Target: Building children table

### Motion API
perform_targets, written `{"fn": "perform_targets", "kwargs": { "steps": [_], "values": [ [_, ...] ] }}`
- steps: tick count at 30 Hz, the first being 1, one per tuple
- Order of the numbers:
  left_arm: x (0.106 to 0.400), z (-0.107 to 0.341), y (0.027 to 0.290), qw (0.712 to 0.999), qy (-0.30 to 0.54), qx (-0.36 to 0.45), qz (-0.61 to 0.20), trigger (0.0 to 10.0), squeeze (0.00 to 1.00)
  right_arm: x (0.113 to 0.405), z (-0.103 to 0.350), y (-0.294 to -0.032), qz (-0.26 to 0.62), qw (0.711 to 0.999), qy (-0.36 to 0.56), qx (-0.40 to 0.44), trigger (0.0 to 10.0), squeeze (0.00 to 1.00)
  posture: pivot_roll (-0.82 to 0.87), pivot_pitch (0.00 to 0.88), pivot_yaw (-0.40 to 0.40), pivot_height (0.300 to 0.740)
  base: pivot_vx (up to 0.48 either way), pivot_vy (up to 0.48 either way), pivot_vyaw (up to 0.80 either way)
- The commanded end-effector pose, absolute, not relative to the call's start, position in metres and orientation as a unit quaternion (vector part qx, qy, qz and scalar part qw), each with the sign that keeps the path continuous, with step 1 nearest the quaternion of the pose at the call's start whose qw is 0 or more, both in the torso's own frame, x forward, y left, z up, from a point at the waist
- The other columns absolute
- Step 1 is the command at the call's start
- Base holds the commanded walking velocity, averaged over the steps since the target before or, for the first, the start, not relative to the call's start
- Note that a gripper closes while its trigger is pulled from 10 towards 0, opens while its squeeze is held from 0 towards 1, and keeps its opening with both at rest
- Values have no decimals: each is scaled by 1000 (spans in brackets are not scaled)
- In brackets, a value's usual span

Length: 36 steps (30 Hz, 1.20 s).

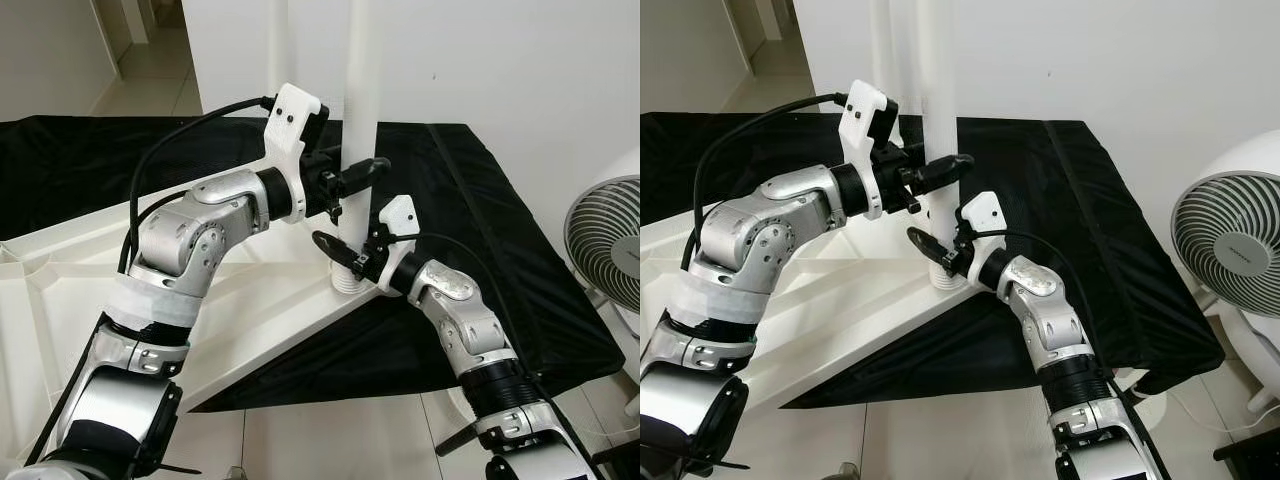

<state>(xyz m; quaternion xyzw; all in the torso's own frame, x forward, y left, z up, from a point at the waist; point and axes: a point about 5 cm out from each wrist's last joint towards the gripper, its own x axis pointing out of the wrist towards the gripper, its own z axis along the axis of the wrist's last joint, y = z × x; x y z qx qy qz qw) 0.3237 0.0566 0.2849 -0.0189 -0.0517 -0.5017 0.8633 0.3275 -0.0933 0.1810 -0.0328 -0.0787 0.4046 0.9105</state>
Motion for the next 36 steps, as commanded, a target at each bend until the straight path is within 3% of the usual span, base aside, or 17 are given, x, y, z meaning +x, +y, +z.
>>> {"fn": "perform_targets", "kwargs": {
  "steps": [1,2,3,8,19,20,21,22,36],
  "values": [
    [325,298,58,882,-81,-13,-463,10000,0,335,181,-99,360,930,-71,-24,10000,192,157,4,-51,740,0,0,0],
    [326,299,58,886,-84,-12,-456,10000,0,337,182,-99,352,933,-71,-19,10000,192,157,4,-51,740,0,0,0],
    [327,300,58,890,-88,-9,-447,10000,0,339,182,-100,346,936,-72,-12,10000,1000,161,1,-52,740,0,0,0],
    [337,310,55,917,-97,-22,-387,10000,0,344,189,-99,310,946,-92,-20,10000,1000,163,0,-52,740,0,0,0],
    [340,320,45,939,-129,3,-318,10000,0,353,199,-88,221,968,-111,-35,10000,1000,168,0,-51,740,0,0,0],
    [341,319,42,941,-130,6,-312,10000,0,354,200,-85,213,970,-112,-36,10000,769,168,0,-53,740,0,0,0],
    [341,318,40,942,-130,8,-309,10000,0,355,200,-82,207,971,-112,-36,10000,769,167,0,-54,740,0,0,0],
    [341,317,36,945,-129,4,-301,10000,0,357,200,-78,193,974,-108,-40,10000,0,167,0,-56,740,0,0,0],
    [338,319,17,953,-137,5,-269,10000,0,369,206,-64,88,991,-99,-38,10000,0,175,0,-75,740,0,0,0]
  ]
}}
